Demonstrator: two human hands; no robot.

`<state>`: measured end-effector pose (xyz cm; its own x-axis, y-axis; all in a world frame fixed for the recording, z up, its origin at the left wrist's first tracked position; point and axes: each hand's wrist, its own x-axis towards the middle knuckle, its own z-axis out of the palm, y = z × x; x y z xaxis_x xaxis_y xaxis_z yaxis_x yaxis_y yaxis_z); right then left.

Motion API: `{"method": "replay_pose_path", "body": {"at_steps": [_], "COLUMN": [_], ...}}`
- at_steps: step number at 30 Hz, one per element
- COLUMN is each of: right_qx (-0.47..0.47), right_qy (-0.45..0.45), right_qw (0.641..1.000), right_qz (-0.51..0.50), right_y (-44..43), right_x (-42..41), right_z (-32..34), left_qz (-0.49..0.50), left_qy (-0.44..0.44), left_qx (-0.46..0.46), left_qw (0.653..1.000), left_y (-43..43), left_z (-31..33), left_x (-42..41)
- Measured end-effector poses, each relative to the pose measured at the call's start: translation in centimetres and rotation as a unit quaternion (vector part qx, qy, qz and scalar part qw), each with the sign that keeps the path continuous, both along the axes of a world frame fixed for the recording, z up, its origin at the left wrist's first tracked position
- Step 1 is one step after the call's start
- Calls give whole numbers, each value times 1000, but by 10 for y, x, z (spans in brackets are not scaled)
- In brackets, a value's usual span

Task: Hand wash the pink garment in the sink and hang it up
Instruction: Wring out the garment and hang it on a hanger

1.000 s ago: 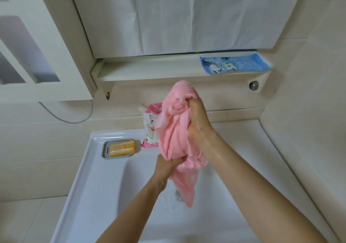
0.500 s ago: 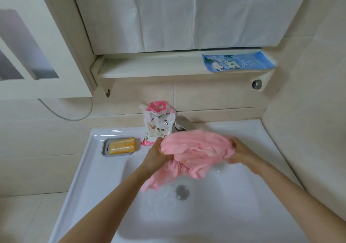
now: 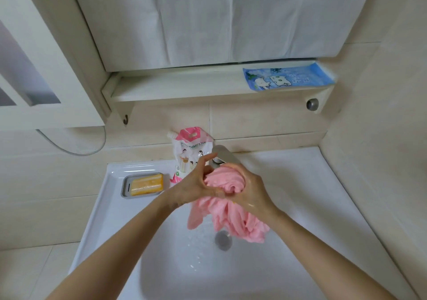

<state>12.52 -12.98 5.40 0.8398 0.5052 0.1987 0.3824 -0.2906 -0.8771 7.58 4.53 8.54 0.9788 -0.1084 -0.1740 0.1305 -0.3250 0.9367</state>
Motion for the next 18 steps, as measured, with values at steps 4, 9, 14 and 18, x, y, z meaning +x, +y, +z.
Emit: {"method": "replay_pose_path", "body": {"at_steps": [4, 9, 14, 18], "right_qx": [110, 259, 271, 237], "right_qy": [84, 162, 209, 392], "right_qw": [990, 952, 938, 888], "right_qz": [1, -31, -63, -35], "right_y": [13, 34, 49, 51], "right_x": [-3, -8, -14, -17], "right_z": [20, 32, 31, 30], "left_qz": [-11, 85, 121, 141], "left_qy": [-17, -48, -25, 4], "left_qx": [-98, -215, -234, -267], "left_qw": [995, 972, 964, 953], "left_y": [-13, -33, -37, -42], "left_z": [-7, -15, -33, -34], "left_x": [-12, -18, -31, -37]}}
